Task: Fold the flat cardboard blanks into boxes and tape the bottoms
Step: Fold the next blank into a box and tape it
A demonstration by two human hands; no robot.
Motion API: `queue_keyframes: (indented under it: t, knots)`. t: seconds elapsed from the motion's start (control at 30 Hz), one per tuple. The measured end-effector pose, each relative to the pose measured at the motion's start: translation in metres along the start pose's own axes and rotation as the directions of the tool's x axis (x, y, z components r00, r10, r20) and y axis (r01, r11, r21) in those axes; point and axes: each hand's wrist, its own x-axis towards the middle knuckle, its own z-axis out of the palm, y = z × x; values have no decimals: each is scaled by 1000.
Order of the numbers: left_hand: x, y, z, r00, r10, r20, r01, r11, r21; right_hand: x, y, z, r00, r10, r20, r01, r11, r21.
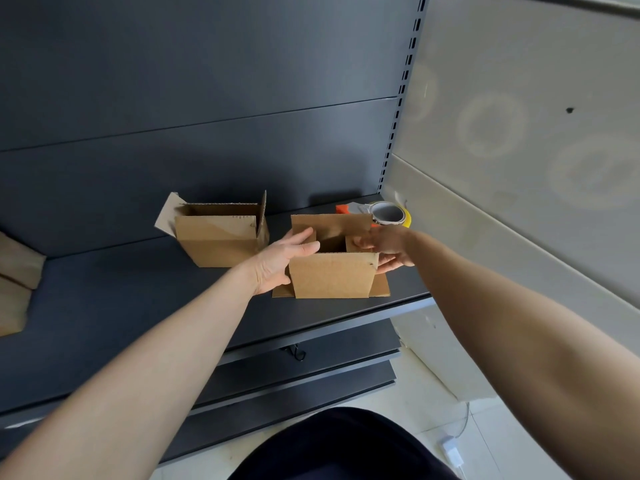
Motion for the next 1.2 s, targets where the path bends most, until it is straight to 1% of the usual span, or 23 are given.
queue_keyframes:
  t: [0.13, 0.23, 0.33, 0.43, 0.6, 0.7, 0.77, 0.97, 1.07, 1.13, 1.2]
  knots:
    - [0, 0, -1, 1000, 0, -10, 0, 1000, 7, -8, 1, -13, 987, 6, 162, -44, 971, 233]
    - [-1, 0, -1, 1000, -12, 3, 12, 1000, -29, -8, 0, -17, 979, -3, 205, -63, 947, 314]
    - [-4, -1, -4, 1000, -15, 13, 15, 999, -51, -6, -2, -15, 983, 10, 184, -65, 952, 298]
    - [-6, -3, -5, 1000, 2, -21, -4, 998, -60, -6, -5, -12, 987, 30, 156, -72, 959, 273]
    - [-7, -2, 1, 978, 52, -202, -65, 996, -54, -3, -6, -10, 989, 48, 142, -83, 964, 254]
    - [-4, -2, 7, 938, 76, -338, -67, 997, 38, -5, -7, -10, 989, 44, 138, -77, 967, 242]
    - [-3, -2, 12, 916, 108, -386, -72, 992, 108, -7, -7, -9, 988, 49, 149, -84, 967, 240]
    - [-4, -1, 16, 914, 166, -371, -91, 973, 212, -4, -4, -9, 989, 41, 143, -72, 973, 218]
    - [-6, 0, 18, 917, 185, -354, -84, 956, 282, 1, 0, -5, 989, 43, 139, -59, 992, 115]
    - [-7, -1, 20, 913, 184, -365, -73, 952, 298, 4, 3, 0, 994, 38, 101, -42, 998, 36]
    - [-8, -1, 19, 911, 178, -373, -64, 952, 299, 5, 3, 3, 997, 41, 68, -43, 999, 25]
